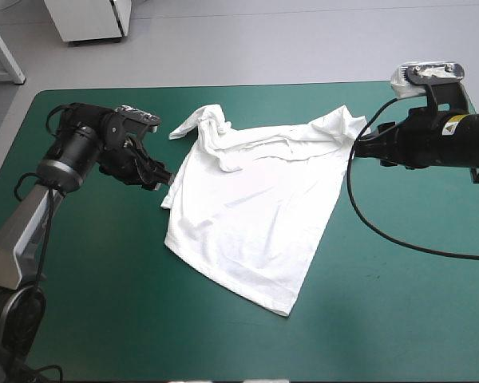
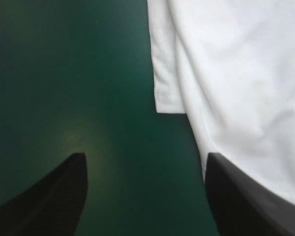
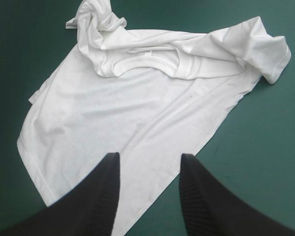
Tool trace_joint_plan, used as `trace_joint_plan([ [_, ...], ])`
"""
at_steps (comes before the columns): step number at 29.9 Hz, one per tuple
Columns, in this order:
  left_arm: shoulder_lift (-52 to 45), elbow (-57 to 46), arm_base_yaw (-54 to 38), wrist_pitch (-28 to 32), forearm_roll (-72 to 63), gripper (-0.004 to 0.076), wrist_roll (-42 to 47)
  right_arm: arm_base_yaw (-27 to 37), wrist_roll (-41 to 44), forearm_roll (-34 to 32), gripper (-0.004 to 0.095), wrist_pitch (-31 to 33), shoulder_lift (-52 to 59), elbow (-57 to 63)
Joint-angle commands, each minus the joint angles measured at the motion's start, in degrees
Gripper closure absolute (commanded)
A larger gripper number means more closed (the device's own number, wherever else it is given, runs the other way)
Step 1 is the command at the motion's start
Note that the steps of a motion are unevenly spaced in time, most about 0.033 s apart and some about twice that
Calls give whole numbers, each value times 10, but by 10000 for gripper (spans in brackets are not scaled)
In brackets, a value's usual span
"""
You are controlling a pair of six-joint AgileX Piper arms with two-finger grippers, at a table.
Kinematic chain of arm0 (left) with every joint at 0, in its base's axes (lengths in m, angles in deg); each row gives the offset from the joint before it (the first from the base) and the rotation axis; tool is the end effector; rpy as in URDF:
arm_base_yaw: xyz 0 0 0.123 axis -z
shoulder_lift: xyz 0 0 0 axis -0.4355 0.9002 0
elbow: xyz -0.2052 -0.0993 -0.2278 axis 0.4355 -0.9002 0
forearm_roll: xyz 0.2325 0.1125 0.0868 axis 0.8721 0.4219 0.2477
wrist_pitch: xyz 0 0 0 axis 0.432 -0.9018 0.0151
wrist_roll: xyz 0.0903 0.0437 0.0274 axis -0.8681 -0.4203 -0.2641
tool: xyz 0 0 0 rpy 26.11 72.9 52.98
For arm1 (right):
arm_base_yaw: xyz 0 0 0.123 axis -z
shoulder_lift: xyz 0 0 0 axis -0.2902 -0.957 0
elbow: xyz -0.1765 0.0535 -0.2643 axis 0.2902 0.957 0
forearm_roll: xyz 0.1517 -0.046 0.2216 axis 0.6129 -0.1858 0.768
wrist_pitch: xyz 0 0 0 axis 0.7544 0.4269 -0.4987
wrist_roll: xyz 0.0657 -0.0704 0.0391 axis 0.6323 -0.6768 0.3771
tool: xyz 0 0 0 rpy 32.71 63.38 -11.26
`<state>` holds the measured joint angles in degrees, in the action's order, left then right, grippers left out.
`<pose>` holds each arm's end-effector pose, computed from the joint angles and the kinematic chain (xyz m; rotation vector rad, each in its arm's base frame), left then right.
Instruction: Fold the cloth
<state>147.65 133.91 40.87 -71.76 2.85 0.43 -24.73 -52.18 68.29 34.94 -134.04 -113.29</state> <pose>0.3653 -0.0948 0.3626 0.5703 2.7356 0.0184 0.2336 0.0616 0.5244 -0.2813 2.2727 0.4060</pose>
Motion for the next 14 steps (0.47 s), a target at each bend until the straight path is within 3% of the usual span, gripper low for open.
trace_joint_plan([
  [1, 8, 13, -1, 27, -8, 231, 7, 1, -2, 13, 536, -18, 12, -9],
  [8, 56, 15, -1, 69, -7, 236, 11, 1, -2, 11, 536, -18, 12, -9],
  [14, 95, 15, -1, 79, -20, 302, 11, 1, -2, 7, 539, -18, 12, -9],
])
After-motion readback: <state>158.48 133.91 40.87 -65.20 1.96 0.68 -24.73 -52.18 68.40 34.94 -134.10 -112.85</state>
